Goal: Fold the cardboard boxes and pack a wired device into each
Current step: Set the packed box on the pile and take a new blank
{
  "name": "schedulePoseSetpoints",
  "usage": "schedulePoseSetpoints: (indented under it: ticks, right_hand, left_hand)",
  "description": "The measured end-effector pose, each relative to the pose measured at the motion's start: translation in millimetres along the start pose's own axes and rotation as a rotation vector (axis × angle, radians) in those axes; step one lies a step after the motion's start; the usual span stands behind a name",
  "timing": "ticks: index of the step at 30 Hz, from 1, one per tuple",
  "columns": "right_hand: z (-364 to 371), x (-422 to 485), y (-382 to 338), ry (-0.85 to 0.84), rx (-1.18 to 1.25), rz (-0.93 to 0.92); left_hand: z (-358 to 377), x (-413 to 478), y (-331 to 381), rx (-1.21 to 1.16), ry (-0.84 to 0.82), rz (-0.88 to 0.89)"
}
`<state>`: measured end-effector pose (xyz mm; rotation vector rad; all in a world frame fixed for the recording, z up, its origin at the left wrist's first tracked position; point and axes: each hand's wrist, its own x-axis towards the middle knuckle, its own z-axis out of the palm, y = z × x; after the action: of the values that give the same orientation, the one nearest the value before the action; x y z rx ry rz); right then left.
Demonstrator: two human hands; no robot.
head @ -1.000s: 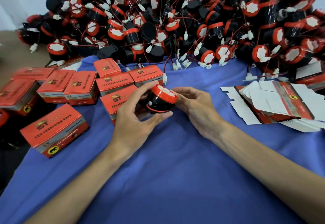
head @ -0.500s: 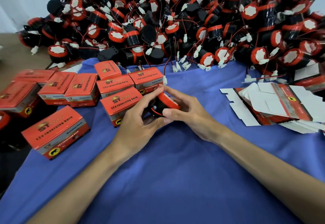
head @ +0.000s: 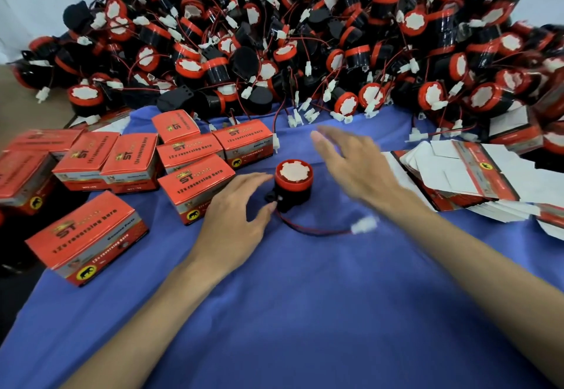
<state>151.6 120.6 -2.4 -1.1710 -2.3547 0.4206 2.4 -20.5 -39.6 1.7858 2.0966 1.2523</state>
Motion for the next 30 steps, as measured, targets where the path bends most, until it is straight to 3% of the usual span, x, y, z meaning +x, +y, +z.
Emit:
schedulePoseSetpoints:
  ticks: [2,4,6,10,15,18,25,30]
  right_hand:
    - [-8.7,7.1,13.7,0.016,-0.545,0.117]
    - [-20.2,11.4,26.8,-0.181,-0.689,0.332]
    - [-30.2,12.1,38.7,-0.307,-0.68,0.381]
    - [-41.2,16.9,45.1,-0.231,-0.722,0.18]
    - [-59.6,23.8,55.0,-0.304,-0.782,0.401]
    - [-60.2,19.5,61.5,-0.373,-0.797,0.407]
    - [-60.1,10.9,39.7,-0.306,-0.769,0.265]
    - [-65.3,-4.3,-12.4,-0.014,-0.686,0.062]
  left_hand:
    - [0.4,-1.3,1.3,-0.014,0.017,0.008]
    - [1.2,-2.5,3.8,-0.013,0.025,0.024]
    - [1.2,-3.0,4.6,0.003,0.021,0.036]
    - [0.4,-2.6,4.9,0.001,0.026,0.028]
    - [0.4,-1.8,5.2,-0.006,0.02,0.025]
    - [0.5,-2.2,5.7,-0.012,0.027,0.023]
    - [-0.1,-2.1,5.1,-0.007,0.04,0.061]
    - [-3.1,-3.9,11.8,-0.189,0.173,0.147]
